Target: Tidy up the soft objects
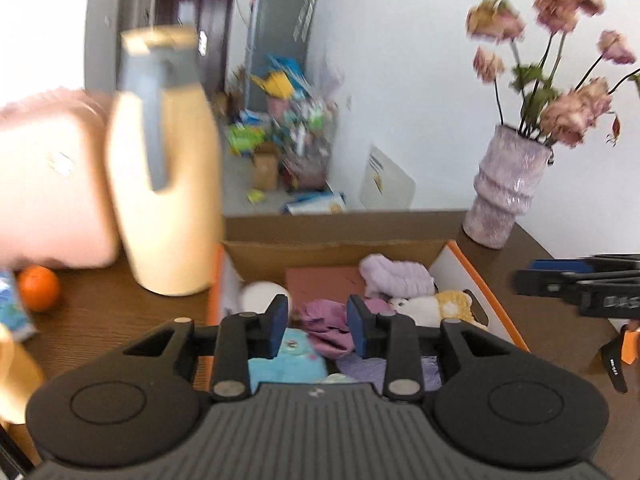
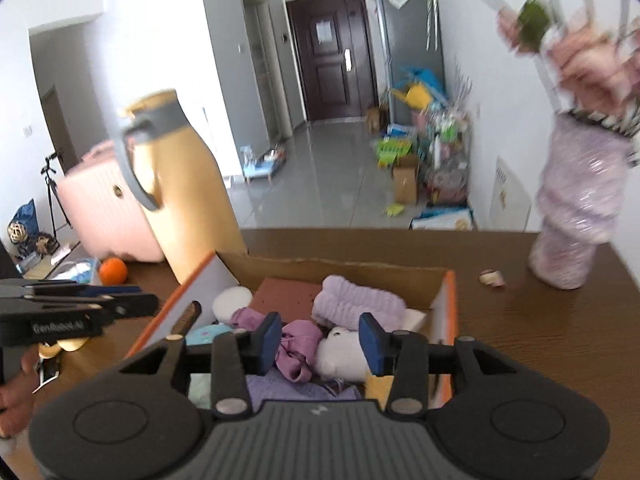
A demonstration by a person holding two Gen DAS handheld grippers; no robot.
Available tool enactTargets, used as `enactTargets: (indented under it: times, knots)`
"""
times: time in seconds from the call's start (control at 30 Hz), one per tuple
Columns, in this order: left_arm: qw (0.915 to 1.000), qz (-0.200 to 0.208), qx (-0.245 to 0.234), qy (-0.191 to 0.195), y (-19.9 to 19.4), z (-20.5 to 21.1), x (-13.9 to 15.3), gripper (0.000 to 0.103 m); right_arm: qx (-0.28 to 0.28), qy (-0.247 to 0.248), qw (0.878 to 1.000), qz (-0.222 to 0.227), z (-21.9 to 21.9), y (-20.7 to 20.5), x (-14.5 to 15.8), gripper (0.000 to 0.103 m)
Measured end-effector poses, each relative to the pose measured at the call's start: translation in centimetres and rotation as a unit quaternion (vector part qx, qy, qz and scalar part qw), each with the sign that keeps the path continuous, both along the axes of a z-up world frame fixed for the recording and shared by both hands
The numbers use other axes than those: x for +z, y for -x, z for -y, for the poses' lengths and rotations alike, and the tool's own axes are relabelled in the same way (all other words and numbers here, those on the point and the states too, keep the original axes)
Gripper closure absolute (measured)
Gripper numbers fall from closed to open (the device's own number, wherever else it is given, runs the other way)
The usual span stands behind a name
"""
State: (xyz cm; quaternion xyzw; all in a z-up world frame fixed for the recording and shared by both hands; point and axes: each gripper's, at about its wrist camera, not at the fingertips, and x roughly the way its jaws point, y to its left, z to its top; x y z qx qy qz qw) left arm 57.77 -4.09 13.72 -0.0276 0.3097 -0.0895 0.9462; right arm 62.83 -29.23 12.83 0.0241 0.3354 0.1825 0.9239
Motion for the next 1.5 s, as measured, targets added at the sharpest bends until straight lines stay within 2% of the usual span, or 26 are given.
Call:
enactTargets:
  times: [0.03, 0.17, 0.23, 0.3, 0.37, 0.43, 0.5, 0.57, 0.67, 0.8, 0.9, 1.07, 1.17, 1.27, 1.4, 1.5]
  knots:
    - [0.9999, 0.009, 0.001, -0.004, 1.2, -0.2, 0.5, 0.067, -0.002, -0.001, 1.000, 0.007, 0.5, 1.1, 0.7, 0.050]
    - [0.9974, 0.056, 0.018, -0.041, 6.2, -0.1, 1.7, 0.063, -0.014, 0.011, 0.999, 0.043, 1.9, 6.0, 3.4, 0.045]
    - [0.9944, 0.085, 0.026, -0.058, 8.8, 0.0, 1.9, 0.059, -0.021, 0.020, 0.998, 0.058, 2.5, 8.3, 4.1, 0.038]
    - [0.9893, 0.122, 0.043, -0.067, 11.7, 0.0, 1.6, 0.048, -0.026, 0.026, 0.996, 0.076, 2.9, 10.8, 4.4, 0.031]
    - [0.9825, 0.166, 0.055, -0.063, 14.6, -0.1, 0.9, 0.028, -0.033, 0.031, 0.994, 0.098, 3.1, 13.1, 4.2, 0.023]
    - [0.9754, 0.204, 0.055, -0.063, 17.3, 0.0, 0.2, 0.026, -0.047, 0.048, 0.988, 0.139, 3.0, 15.6, 3.8, 0.012]
    - [0.9713, 0.221, 0.056, -0.068, 19.3, 0.0, -0.3, 0.020, -0.066, 0.061, 0.975, 0.201, 2.8, 18.6, 3.1, 0.011]
    - [0.9696, 0.229, 0.059, -0.063, 20.8, -0.1, -0.6, 0.018, -0.079, 0.068, 0.964, 0.243, 2.5, 21.0, 2.3, 0.011]
    - [0.9679, 0.236, 0.058, -0.065, 22.8, -0.3, -0.7, 0.017, -0.082, 0.072, 0.958, 0.266, 1.9, 23.6, 1.2, 0.011]
    - [0.9666, 0.241, 0.062, -0.062, 25.2, -0.5, -1.1, 0.014, -0.072, 0.070, 0.958, 0.268, 1.1, 25.6, 0.8, 0.011]
    - [0.9703, 0.227, 0.065, -0.054, 28.0, -0.7, -2.3, 0.010, -0.078, 0.056, 0.959, 0.265, 1.0, 27.5, 0.3, 0.011]
    - [0.9753, 0.207, 0.066, -0.039, 33.4, -0.8, -5.4, 0.003, -0.073, 0.019, 0.963, 0.259, 1.5, 33.8, -1.9, 0.010]
    - [0.9759, 0.200, 0.079, -0.036, 36.9, -0.9, -7.5, 0.003, -0.066, 0.014, 0.966, 0.249, 1.6, 37.7, -3.9, 0.010]
    - [0.9814, 0.176, 0.071, -0.032, 39.2, -1.1, -9.1, 0.003, -0.074, 0.003, 0.971, 0.227, 2.1, 41.3, -6.1, 0.010]
    - [0.9836, 0.164, 0.058, -0.046, 39.7, -0.6, -10.1, 0.003, -0.092, -0.030, 0.979, 0.181, 2.9, 44.5, -8.9, 0.010]
    - [0.9843, 0.161, 0.058, -0.042, 39.3, -0.4, -10.2, 0.003, -0.093, -0.033, 0.981, 0.169, 2.8, 45.2, -9.8, 0.010]
